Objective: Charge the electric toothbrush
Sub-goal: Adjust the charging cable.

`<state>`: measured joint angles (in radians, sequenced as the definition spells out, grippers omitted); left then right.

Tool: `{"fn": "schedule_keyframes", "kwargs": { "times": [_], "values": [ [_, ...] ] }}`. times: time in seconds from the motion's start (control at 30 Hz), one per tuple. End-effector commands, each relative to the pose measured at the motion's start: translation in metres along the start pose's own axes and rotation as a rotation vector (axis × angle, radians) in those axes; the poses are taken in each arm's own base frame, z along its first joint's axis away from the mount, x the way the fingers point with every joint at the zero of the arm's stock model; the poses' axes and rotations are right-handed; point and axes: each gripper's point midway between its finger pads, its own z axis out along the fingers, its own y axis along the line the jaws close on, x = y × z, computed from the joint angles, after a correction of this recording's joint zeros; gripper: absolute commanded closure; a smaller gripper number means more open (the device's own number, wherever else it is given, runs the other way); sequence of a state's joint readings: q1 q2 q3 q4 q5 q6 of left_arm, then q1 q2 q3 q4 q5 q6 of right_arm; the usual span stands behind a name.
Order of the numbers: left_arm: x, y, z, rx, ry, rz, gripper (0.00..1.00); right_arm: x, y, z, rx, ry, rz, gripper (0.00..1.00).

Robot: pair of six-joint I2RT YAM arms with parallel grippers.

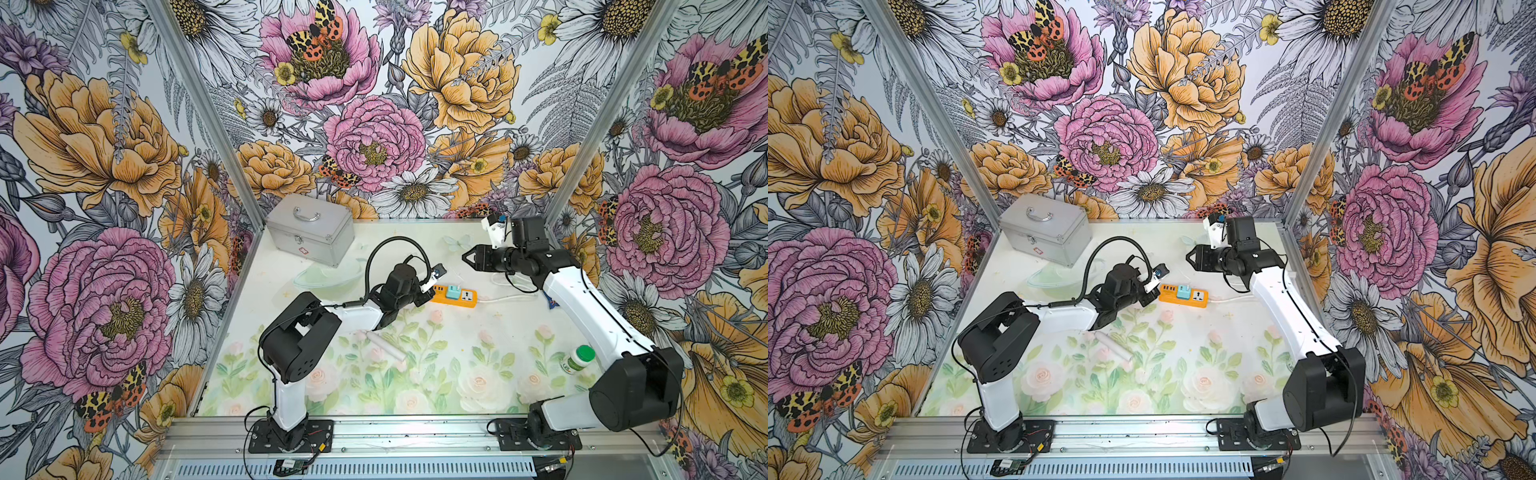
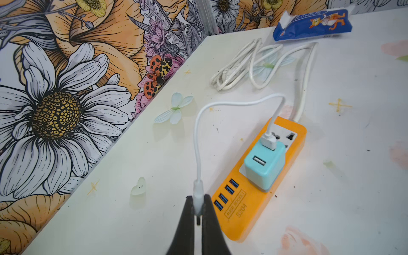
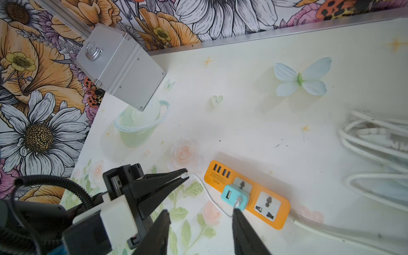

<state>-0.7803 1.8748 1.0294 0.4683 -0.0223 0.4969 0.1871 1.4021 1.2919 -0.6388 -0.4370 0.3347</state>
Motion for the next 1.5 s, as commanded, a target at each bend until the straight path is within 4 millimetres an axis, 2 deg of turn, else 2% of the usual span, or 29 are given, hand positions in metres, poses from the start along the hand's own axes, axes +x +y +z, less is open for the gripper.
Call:
{"fn": "schedule_keyframes", "kwargs": {
  "times": [0.0,0.2,0.3,0.37,0.47,0.6,0.87,1.07,1.23,1.47],
  "values": [
    [-0.029,0.023,-0.011,-0.146,-0.102,-0.020,1.00,0.025,-0.004,0.007,0.022,0.071,0.133,0.59],
    [-0.053,0.016,-0.023,-0.192,-0.232,0.021,1.00,0.048,0.008,0.012,-0.011,0.132,0.239,0.62],
    [-0.062,0.010,-0.027,-0.193,-0.267,0.041,1.00,0.049,0.007,0.014,-0.008,0.135,0.253,0.62],
    [-0.066,0.008,-0.029,-0.193,-0.277,0.050,1.00,0.048,0.014,0.015,-0.027,0.139,0.247,0.63],
    [-0.066,0.006,-0.029,-0.203,-0.279,0.062,1.00,0.046,0.026,0.017,-0.054,0.148,0.241,0.63],
    [-0.065,0.006,-0.029,-0.216,-0.275,0.072,1.00,0.047,0.030,0.028,-0.060,0.172,0.254,0.64],
    [-0.062,0.003,-0.028,-0.216,-0.265,0.096,1.00,0.036,0.028,0.045,-0.057,0.147,0.290,0.70],
    [-0.056,0.000,-0.026,-0.215,-0.245,0.108,1.00,0.027,0.034,0.050,-0.092,0.133,0.298,0.70],
    [-0.054,0.000,-0.022,-0.214,-0.237,0.111,1.00,0.026,0.039,0.053,-0.114,0.138,0.291,0.70],
    [-0.057,-0.001,-0.022,-0.209,-0.245,0.119,1.00,0.028,0.035,0.063,-0.104,0.159,0.303,0.74]
  ]
}}
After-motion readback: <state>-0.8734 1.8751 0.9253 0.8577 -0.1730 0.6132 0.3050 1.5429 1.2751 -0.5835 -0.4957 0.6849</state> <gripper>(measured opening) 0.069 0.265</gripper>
